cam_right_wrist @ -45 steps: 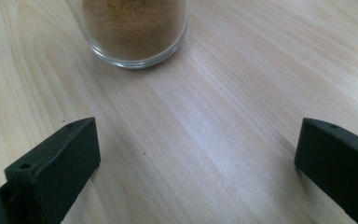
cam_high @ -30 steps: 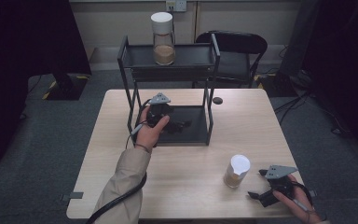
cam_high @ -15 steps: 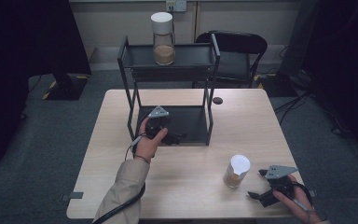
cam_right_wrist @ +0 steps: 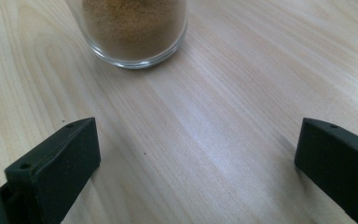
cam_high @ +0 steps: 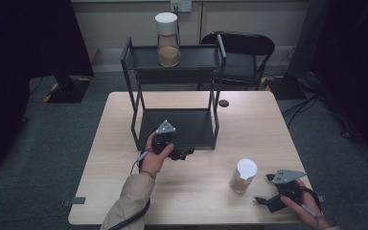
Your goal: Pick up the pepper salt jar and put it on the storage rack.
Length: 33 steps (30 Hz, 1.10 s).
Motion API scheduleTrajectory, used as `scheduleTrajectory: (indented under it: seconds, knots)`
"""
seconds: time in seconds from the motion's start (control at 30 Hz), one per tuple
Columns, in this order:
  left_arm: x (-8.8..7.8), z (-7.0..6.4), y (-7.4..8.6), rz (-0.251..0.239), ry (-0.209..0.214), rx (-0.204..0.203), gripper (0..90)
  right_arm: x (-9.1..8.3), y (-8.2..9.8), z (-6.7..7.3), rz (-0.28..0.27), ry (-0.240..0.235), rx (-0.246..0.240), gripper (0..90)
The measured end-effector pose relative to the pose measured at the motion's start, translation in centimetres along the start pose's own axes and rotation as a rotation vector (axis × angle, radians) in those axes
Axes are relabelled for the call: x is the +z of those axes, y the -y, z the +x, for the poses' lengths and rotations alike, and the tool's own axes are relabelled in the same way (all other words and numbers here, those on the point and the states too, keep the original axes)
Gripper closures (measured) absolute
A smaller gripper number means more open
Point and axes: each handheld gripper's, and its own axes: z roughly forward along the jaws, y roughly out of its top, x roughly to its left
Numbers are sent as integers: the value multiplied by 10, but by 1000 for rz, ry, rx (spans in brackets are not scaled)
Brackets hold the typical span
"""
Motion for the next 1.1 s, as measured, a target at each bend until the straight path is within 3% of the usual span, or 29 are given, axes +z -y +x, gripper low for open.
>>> scheduleTrajectory:
  seconds: [0.33, 0.7, 0.9, 1.1]
  knots:
    - [3, -1, 27, 40, 7, -4, 10, 0, 0, 0, 0, 0, 0, 0]
    - [-3, 0, 49, 99, -31, -31, 11, 0, 0, 0, 0, 0, 0, 0]
    - [-6, -6, 52, 145, -73, 7, 13, 0, 0, 0, 0, 0, 0, 0]
    - [-7, -9, 52, 179, -87, 39, 15, 0, 0, 0, 0, 0, 0, 0]
